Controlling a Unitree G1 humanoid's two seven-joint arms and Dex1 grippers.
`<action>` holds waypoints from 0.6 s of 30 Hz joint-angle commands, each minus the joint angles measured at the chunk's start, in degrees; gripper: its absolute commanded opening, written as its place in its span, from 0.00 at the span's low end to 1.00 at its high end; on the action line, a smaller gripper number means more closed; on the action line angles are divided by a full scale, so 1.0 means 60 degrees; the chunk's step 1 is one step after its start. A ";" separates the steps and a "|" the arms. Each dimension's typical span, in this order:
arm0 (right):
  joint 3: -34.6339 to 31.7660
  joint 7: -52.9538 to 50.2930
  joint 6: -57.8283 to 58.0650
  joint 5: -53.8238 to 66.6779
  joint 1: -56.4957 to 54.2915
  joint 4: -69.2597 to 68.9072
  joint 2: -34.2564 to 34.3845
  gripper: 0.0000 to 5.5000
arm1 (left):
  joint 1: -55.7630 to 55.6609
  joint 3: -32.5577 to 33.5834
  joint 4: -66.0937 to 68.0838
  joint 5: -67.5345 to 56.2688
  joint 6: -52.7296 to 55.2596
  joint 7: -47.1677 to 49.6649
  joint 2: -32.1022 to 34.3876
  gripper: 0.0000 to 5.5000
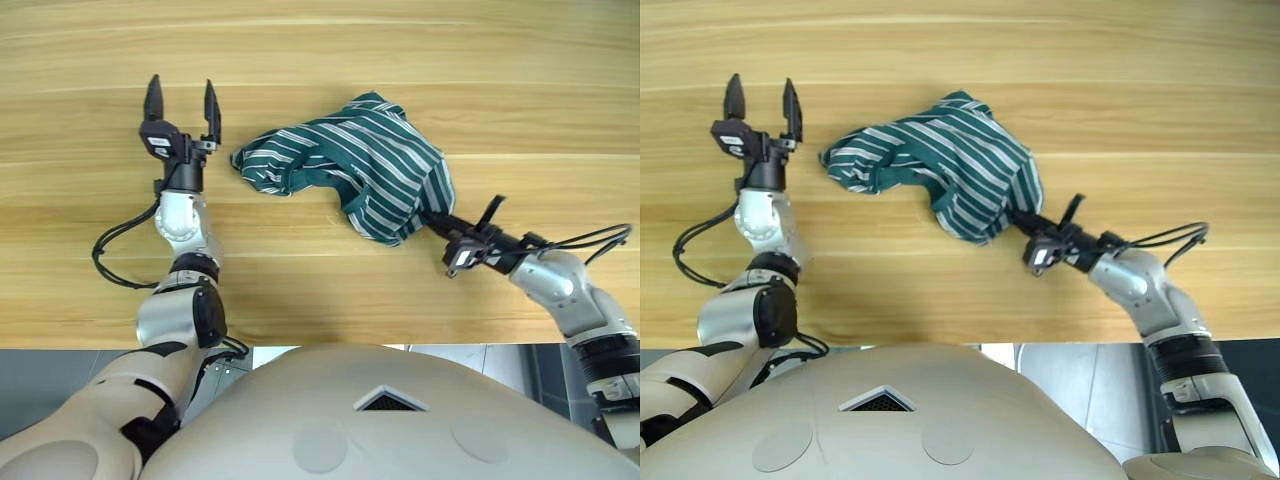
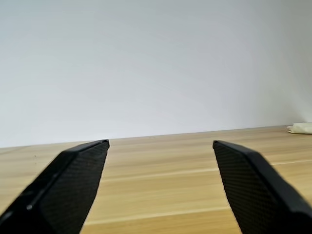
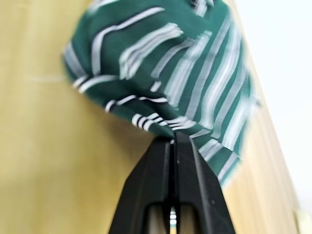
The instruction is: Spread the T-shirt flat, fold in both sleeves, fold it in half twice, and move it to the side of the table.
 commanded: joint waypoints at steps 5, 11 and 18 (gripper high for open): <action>-0.0582 0.0592 -0.0709 0.1919 -0.0907 0.1279 0.0322 0.01 | 0.2048 -0.1417 -0.4147 -0.1402 0.0622 -0.2400 0.0697 0.72; -0.0603 0.0726 -0.0907 0.1877 -0.1800 0.2442 0.0707 0.01 | 0.3735 -0.2788 -0.6250 0.0233 0.1118 -0.3435 0.2032 0.72; -0.0788 0.0784 -0.1075 0.2003 -0.2646 0.3512 0.1045 0.01 | 0.4117 -0.3166 -0.5923 0.4773 0.1900 -0.1811 0.3132 0.72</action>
